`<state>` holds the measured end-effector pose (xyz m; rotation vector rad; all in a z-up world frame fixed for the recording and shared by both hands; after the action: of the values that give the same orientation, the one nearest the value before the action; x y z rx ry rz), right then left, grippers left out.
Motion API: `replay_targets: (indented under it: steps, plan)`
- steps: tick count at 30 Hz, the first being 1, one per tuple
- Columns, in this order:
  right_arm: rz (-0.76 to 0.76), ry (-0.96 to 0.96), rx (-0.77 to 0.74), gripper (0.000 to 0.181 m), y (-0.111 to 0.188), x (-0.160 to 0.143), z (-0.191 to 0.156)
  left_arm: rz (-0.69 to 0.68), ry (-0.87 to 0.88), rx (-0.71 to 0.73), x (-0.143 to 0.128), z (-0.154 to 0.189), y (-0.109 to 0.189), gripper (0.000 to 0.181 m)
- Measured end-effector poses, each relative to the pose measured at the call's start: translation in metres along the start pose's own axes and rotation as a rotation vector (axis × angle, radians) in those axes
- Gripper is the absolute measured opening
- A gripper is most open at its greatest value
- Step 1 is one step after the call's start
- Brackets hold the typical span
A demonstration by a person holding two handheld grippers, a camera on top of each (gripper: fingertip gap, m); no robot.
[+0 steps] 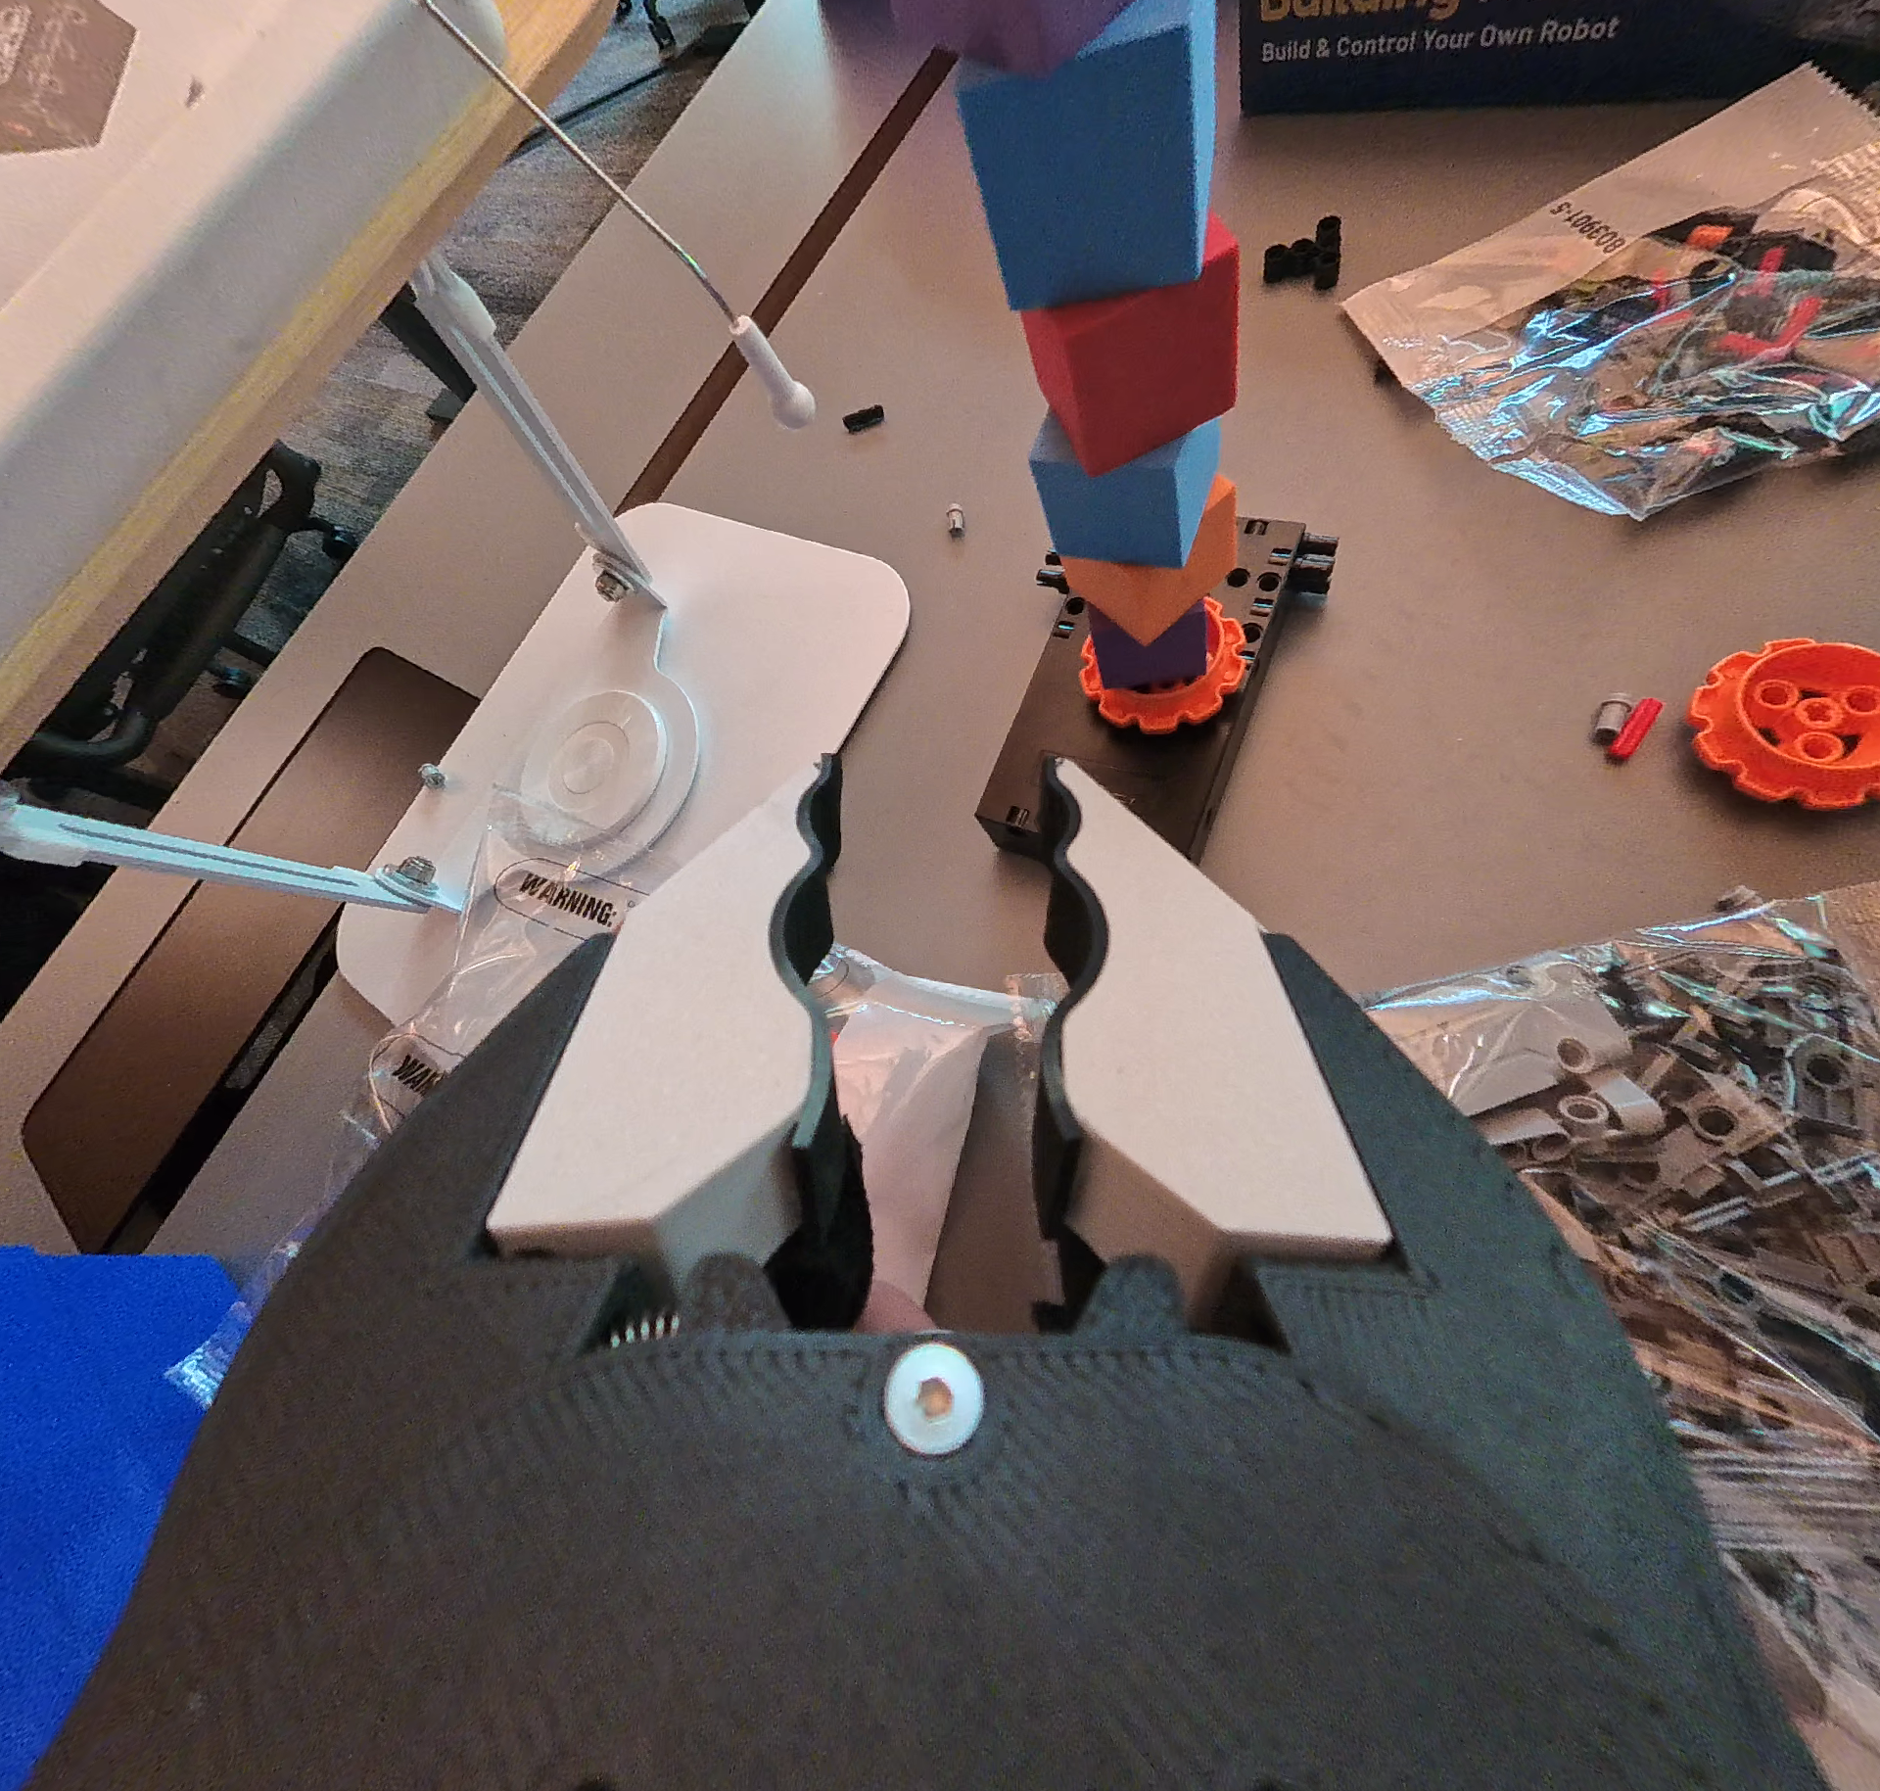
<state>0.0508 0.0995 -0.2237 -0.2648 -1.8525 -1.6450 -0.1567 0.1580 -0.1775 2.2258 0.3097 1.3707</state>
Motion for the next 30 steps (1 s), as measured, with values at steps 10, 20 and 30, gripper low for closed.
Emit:
replay_targets:
  steps: [10, 20, 30]
  plan:
    - [0.252, 0.060, -0.180, 0.025, 0.115, 0.135, 0.082, -0.009, -0.009, 0.001, -0.002, 0.001, -0.002, 0.037]
    - [0.101, 0.045, -0.163, 0.026, 0.100, 0.177, 0.130, -0.012, -0.010, 0.000, -0.003, -0.001, -0.003, 0.037]
    - [0.049, -0.010, -0.109, 0.026, 0.081, 0.178, 0.140, -0.016, -0.011, -0.003, -0.004, 0.000, -0.004, 0.037]
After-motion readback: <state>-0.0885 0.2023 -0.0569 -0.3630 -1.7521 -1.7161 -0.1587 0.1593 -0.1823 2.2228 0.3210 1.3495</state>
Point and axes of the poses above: each gripper's, where its closed fingertips meet, y back along the fingers, x out of its top, z = x × y across the jaws, the point moved 2 cm from there along y, back along the fingers, and after that the axes turned 4 degrees about x, right-handed, at the moved point
